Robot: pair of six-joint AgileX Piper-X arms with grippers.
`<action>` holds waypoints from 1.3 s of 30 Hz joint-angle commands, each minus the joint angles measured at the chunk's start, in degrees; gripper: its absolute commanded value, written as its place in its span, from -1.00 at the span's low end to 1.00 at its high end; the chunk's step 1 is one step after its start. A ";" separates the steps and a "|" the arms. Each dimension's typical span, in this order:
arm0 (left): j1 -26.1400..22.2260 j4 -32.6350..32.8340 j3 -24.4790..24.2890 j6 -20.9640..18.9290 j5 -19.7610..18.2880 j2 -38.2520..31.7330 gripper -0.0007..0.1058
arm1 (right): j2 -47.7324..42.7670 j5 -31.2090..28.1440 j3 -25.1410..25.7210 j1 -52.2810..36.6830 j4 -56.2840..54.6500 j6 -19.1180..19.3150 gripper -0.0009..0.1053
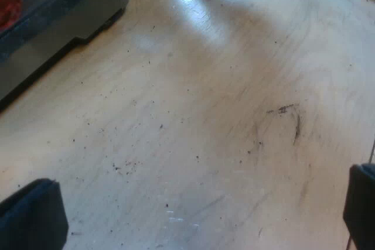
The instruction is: Place mug into machine
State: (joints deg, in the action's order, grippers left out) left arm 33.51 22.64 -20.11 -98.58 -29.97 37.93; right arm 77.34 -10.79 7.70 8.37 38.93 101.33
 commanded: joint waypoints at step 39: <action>0.31 -0.28 -0.18 -0.50 -0.69 -0.09 0.86 | -6.84 -1.85 -3.83 3.17 5.40 3.00 -0.98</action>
State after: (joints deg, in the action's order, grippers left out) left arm 33.51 22.64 -20.11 -98.58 -29.97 37.93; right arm 72.38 -13.32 3.97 10.89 42.65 103.71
